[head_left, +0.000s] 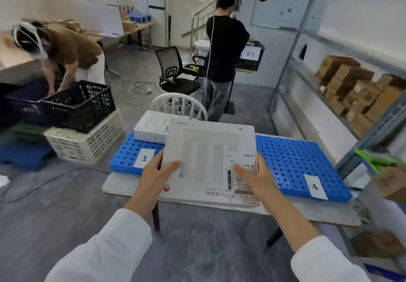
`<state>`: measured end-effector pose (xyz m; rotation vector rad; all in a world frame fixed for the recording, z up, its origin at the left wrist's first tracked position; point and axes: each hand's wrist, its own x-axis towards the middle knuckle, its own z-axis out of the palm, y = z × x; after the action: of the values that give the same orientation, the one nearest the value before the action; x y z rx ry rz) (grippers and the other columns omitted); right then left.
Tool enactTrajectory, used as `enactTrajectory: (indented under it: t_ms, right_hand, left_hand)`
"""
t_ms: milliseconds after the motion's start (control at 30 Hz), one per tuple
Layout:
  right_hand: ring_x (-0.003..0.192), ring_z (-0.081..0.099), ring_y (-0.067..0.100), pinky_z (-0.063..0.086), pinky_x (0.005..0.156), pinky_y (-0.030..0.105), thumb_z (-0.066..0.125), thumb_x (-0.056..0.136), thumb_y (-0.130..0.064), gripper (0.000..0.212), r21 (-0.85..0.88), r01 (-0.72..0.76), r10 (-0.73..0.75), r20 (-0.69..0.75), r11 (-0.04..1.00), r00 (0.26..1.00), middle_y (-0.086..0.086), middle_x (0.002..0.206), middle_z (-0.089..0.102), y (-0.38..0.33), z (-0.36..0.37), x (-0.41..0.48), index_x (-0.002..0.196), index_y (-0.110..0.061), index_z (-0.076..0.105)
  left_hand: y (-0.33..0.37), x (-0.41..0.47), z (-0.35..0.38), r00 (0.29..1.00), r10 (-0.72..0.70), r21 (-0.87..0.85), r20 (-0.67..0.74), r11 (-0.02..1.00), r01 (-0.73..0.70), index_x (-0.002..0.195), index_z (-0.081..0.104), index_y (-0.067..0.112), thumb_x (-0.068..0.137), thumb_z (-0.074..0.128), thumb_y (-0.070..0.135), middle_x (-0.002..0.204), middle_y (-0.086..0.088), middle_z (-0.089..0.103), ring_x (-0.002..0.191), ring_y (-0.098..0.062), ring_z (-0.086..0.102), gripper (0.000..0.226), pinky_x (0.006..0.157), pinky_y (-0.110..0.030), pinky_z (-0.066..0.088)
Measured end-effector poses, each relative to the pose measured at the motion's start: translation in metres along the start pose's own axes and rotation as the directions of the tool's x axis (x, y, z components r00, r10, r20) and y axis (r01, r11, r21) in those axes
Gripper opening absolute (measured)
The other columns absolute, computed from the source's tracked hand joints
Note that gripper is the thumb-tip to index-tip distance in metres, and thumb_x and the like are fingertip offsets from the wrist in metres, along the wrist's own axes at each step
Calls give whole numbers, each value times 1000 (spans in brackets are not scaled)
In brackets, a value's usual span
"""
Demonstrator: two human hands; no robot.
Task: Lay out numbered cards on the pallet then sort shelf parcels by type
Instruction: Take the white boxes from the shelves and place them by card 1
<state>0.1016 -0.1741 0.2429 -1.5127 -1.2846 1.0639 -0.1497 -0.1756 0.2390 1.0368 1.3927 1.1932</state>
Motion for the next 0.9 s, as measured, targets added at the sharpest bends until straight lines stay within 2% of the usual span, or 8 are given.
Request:
enactTrajectory:
  t_ms: [100, 233, 367, 533, 633, 900]
  right_hand:
    - [118, 54, 6, 46, 96, 34, 73, 77, -49, 72, 16, -10, 9, 56, 1000, 998, -19, 128, 55, 3, 3, 36, 138, -39, 36]
    - [114, 56, 4, 48, 87, 26, 72, 81, -44, 69, 62, -11, 5, 103, 998, 995, -18, 126, 57, 3, 2, 83, 139, -38, 36]
    - [109, 62, 8, 52, 94, 38, 73, 79, -44, 68, 91, -9, -3, 133, 996, 991, -16, 121, 62, 0, -1, 133, 137, -39, 38]
    - [104, 65, 5, 55, 89, 36, 73, 81, -43, 62, 106, 17, -37, 186, 994, 982, -18, 116, 65, -3, 1, 183, 134, -40, 40]
    - [102, 65, 3, 55, 83, 29, 71, 83, -41, 61, 107, 22, -44, 201, 994, 979, -18, 117, 64, -3, 4, 207, 135, -39, 39]
    - [109, 62, 5, 53, 94, 38, 72, 83, -39, 70, 94, 13, -34, 220, 996, 975, -17, 123, 61, -3, 31, 253, 141, -38, 33]
  left_hand:
    - [3, 26, 5, 999, -7, 11, -47, 1000, 7, 117, 61, 37, 87, 68, 25, 100, 8, 72, 83, -13, 69, 34, 54, -24, 51]
    - [11, 62, 17, 997, -11, 36, -82, 999, 14, 117, 61, 38, 87, 67, 27, 100, 10, 71, 89, -16, 68, 32, 61, -28, 53]
    - [20, 95, 28, 994, 0, 41, -108, 999, 4, 117, 62, 34, 87, 68, 29, 101, 7, 72, 90, -18, 68, 31, 62, -29, 52]
    - [32, 132, 36, 988, 11, 50, -157, 999, -3, 115, 63, 39, 86, 68, 30, 100, 9, 72, 92, -20, 68, 31, 66, -33, 53]
    - [34, 152, 40, 985, 28, 55, -169, 998, -19, 115, 63, 42, 86, 68, 30, 99, 11, 73, 91, -19, 69, 31, 65, -32, 53]
    - [27, 198, 27, 984, 15, 16, -178, 1000, -12, 119, 62, 40, 87, 67, 25, 101, 9, 73, 90, -18, 70, 35, 62, -29, 53]
